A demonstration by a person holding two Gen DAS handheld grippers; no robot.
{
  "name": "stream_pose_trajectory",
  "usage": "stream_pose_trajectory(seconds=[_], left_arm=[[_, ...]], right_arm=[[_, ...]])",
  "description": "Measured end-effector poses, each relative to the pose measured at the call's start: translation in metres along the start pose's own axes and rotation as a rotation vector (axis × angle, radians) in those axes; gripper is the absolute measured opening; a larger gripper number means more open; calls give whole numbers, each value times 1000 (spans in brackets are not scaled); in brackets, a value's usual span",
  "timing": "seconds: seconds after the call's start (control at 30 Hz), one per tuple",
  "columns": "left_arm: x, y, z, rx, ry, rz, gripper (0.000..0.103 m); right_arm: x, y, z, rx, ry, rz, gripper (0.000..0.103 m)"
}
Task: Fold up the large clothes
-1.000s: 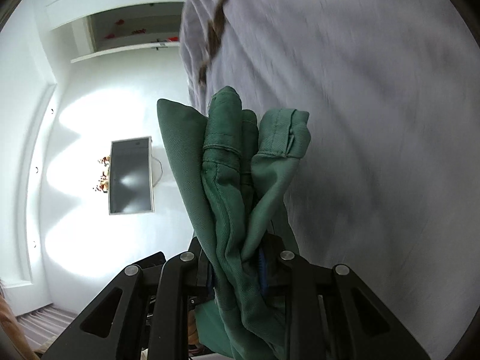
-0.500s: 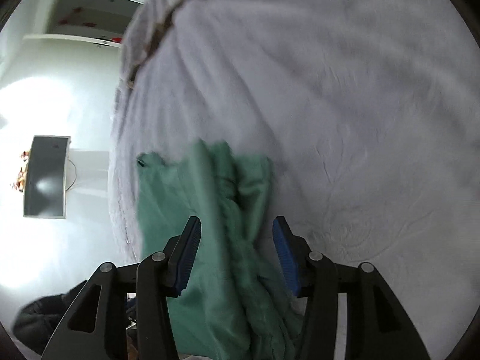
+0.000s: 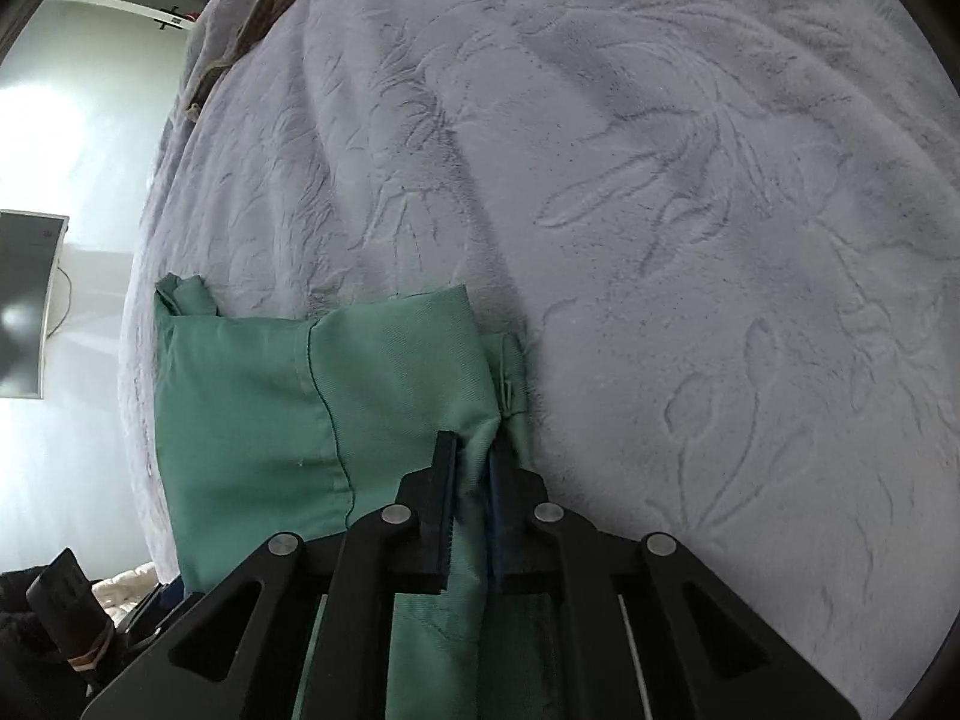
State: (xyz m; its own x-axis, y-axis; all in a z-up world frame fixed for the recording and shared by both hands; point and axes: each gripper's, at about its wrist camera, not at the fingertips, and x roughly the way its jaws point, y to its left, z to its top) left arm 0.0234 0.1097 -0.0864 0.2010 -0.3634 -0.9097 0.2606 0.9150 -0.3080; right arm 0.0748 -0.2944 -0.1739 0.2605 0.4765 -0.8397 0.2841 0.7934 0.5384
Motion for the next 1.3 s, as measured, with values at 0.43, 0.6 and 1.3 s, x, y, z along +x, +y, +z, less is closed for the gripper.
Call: stream_pose_trajectory(seconds=[0.43, 0.6, 1.3], left_arm=[[-44, -27, -22, 98, 46, 33, 63], [-26, -35, -58, 141, 143, 56, 63], [-17, -24, -80, 79, 172, 99, 75]], right_arm=[[-90, 30, -80, -31, -7, 49, 13], [-99, 44, -126, -67, 44, 52, 13], [-35, -2, -180, 15, 151, -246, 10]])
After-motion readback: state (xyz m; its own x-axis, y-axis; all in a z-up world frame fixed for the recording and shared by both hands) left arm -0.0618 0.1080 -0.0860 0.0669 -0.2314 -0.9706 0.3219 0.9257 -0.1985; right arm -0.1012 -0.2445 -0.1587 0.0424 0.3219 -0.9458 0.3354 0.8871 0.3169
